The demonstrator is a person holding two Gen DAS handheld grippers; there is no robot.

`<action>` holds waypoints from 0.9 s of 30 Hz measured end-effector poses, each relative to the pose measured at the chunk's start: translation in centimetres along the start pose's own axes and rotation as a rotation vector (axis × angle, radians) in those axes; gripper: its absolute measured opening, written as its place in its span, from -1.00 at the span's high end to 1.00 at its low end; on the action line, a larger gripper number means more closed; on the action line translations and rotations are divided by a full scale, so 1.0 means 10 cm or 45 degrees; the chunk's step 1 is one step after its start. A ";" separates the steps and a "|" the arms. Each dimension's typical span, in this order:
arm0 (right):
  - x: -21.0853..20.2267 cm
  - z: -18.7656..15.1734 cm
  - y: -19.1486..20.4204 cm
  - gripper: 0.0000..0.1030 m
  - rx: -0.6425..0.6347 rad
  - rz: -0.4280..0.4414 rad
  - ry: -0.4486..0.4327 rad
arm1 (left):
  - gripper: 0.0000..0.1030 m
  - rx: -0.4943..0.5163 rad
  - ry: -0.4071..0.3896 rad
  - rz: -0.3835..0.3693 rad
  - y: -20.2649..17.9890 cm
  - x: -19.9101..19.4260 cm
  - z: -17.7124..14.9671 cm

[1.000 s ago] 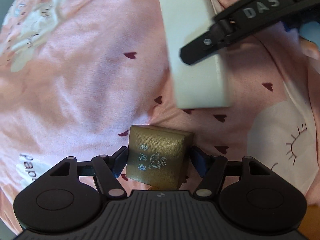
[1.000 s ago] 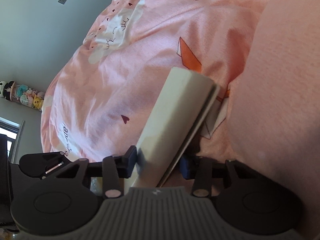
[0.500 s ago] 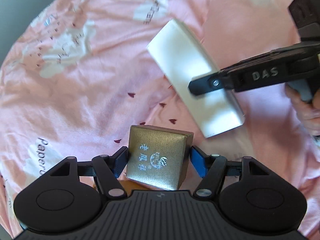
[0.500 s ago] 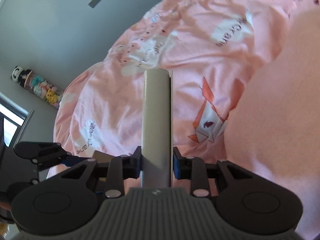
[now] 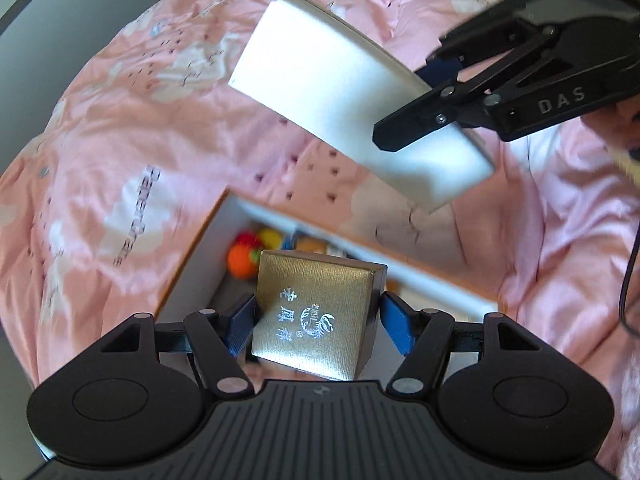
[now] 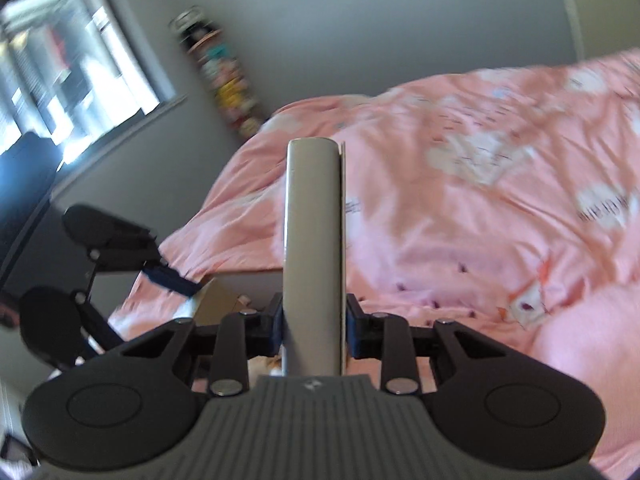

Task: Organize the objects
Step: 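Carry the gold box and white box over the shoebox with both tools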

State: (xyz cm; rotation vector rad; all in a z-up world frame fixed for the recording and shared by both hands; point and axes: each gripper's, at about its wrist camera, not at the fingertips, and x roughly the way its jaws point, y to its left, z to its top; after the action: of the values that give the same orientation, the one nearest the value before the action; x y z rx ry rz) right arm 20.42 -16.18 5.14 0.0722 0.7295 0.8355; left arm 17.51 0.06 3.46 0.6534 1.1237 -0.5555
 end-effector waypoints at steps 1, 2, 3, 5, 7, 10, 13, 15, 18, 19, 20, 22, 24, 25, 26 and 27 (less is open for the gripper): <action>0.02 0.00 0.13 0.39 -0.073 0.015 0.033 | -0.51 -0.009 0.012 0.001 -0.01 -0.04 -0.12; 0.06 0.00 0.26 0.39 -0.153 0.030 0.068 | -0.51 -0.022 0.022 0.004 -0.02 -0.06 -0.22; 0.09 -0.02 0.39 0.39 -0.229 0.043 0.105 | -0.51 -0.029 0.033 0.007 -0.04 -0.07 -0.31; 0.18 -0.06 0.61 0.39 -0.367 0.063 0.173 | -0.51 -0.050 0.052 0.002 -0.06 -0.07 -0.47; 0.29 -0.11 0.79 0.39 -0.486 0.077 0.238 | -0.51 -0.068 0.066 -0.005 -0.09 -0.06 -0.60; 0.45 -0.16 0.98 0.39 -0.645 0.092 0.327 | -0.51 -0.085 0.075 -0.028 -0.12 -0.03 -0.74; 0.59 -0.20 1.09 0.39 -0.775 0.107 0.417 | -0.51 -0.104 0.079 -0.035 -0.14 0.00 -0.87; 0.69 -0.26 1.15 0.40 -0.875 0.123 0.481 | -0.51 -0.110 0.076 -0.036 -0.15 0.00 -0.95; 0.81 -0.31 1.23 0.40 -1.009 0.185 0.573 | -0.51 -0.119 0.069 -0.047 -0.13 0.01 -1.04; 0.83 -0.32 1.24 0.40 -1.044 0.206 0.597 | -0.51 -0.118 0.068 -0.049 -0.13 0.01 -1.07; 0.85 -0.33 1.28 0.40 -1.083 0.223 0.620 | -0.51 -0.117 0.069 -0.053 -0.12 0.01 -1.09; 0.93 -0.36 1.35 0.40 -1.160 0.228 0.669 | -0.51 -0.115 0.070 -0.070 -0.11 0.01 -1.12; 1.02 -0.41 1.39 0.40 -1.257 0.232 0.719 | -0.51 -0.115 0.069 -0.080 -0.10 0.00 -1.16; 1.05 -0.45 1.42 0.40 -1.295 0.245 0.741 | -0.51 -0.112 0.069 -0.084 -0.10 0.00 -1.16; 1.07 -0.48 1.44 0.40 -1.319 0.262 0.767 | -0.51 -0.103 0.068 -0.084 -0.10 -0.01 -1.17; 1.10 -0.50 1.46 0.40 -1.337 0.279 0.789 | -0.51 -0.091 0.068 -0.081 -0.11 -0.02 -1.17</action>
State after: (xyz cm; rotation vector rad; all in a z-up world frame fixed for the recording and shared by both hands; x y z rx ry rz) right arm 12.76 0.34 0.05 -1.1039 0.7753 1.3877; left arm 9.31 7.74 0.08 0.5749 1.2124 -0.5522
